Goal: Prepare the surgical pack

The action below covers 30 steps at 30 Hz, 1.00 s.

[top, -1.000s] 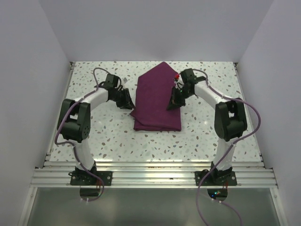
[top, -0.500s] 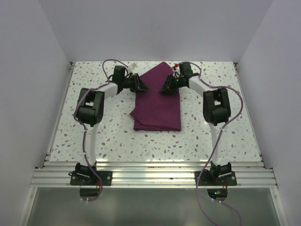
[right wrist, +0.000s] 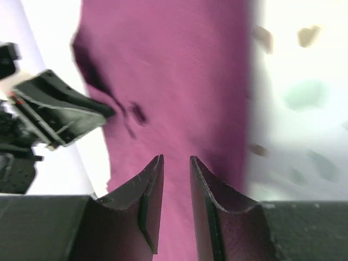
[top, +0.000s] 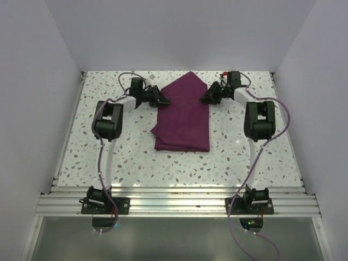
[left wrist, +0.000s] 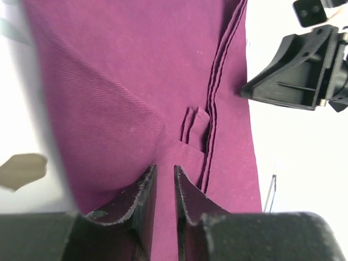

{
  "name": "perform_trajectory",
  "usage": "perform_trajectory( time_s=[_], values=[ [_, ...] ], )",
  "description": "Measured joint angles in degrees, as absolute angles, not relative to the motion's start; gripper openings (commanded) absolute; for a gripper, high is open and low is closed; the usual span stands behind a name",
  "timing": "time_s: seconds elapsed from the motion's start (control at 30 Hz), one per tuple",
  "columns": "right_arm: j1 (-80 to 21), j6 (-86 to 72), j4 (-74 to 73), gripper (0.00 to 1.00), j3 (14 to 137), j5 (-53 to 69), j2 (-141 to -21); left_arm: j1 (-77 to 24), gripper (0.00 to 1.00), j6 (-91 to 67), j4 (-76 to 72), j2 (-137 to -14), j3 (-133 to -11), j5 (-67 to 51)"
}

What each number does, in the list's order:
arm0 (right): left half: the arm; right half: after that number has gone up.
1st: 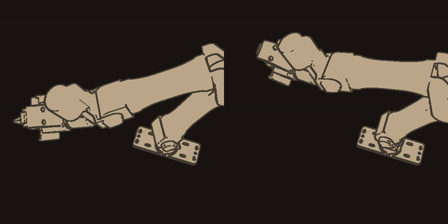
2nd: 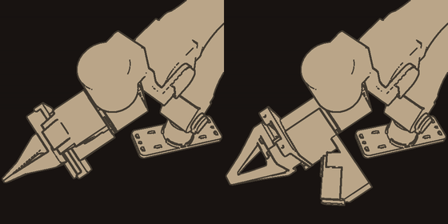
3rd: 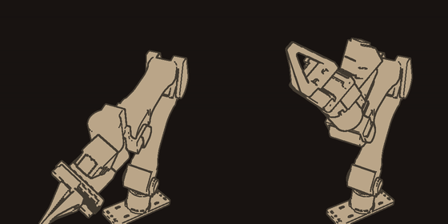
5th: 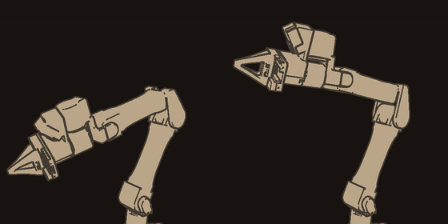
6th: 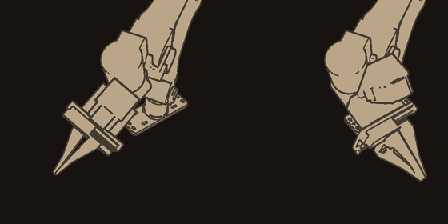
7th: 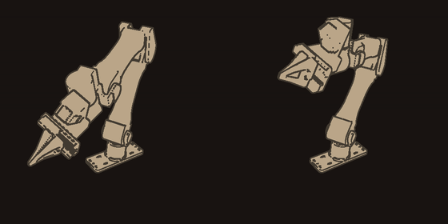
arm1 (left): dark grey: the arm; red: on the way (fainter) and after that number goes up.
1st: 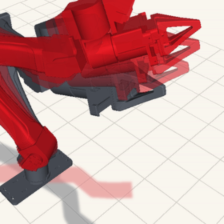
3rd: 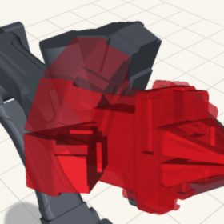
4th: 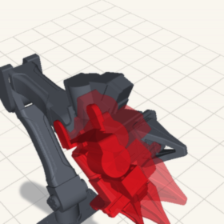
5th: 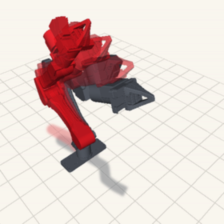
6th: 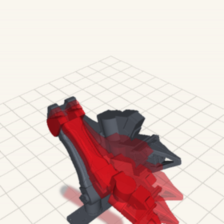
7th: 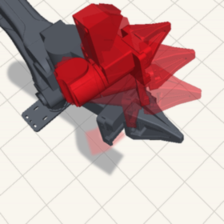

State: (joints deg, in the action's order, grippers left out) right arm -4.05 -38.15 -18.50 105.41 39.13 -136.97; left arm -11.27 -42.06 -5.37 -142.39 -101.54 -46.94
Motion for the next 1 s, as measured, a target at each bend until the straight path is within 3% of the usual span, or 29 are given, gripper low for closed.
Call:
perform_trajectory(
  time_s=[0.23,0.47,0.67,0.83,0.87,1.0],
  values=[
    [-5.7,-42.3,-14.7,0.29,114.5,40.1,-141.1,-10.8,0.24,-46.3,-9.6,-142.5,-104.6,-46.9],
    [-5.1,-45.5,-13.6,0.3,114.6,39.5,-145.9,-9.3,0.24,-49.1,-14.0,-145.8,-105.1,-46.1],
    [-4.8,-45.7,-13.9,0.39,115.7,39.4,-145.9,-6.6,0.33,-46.9,-10.8,-148.0,-109.2,-45.9],
    [-4.8,-45.9,-15.4,0.57,119.0,36.4,-145.9,-4.9,0.39,-42.5,-8.5,-147.5,-109.7,-44.1],
    [-4.8,-45.5,-16.3,0.6,120.2,35.1,-145.9,-4.8,0.46,-41.8,-7.8,-147.3,-110.0,-43.4],
    [-4.8,-43.0,-20.7,0.63,124.0,28.6,-145.7,-4.5,0.52,-40.3,-5.4,-147.1,-112.2,-39.9]
  ],
)
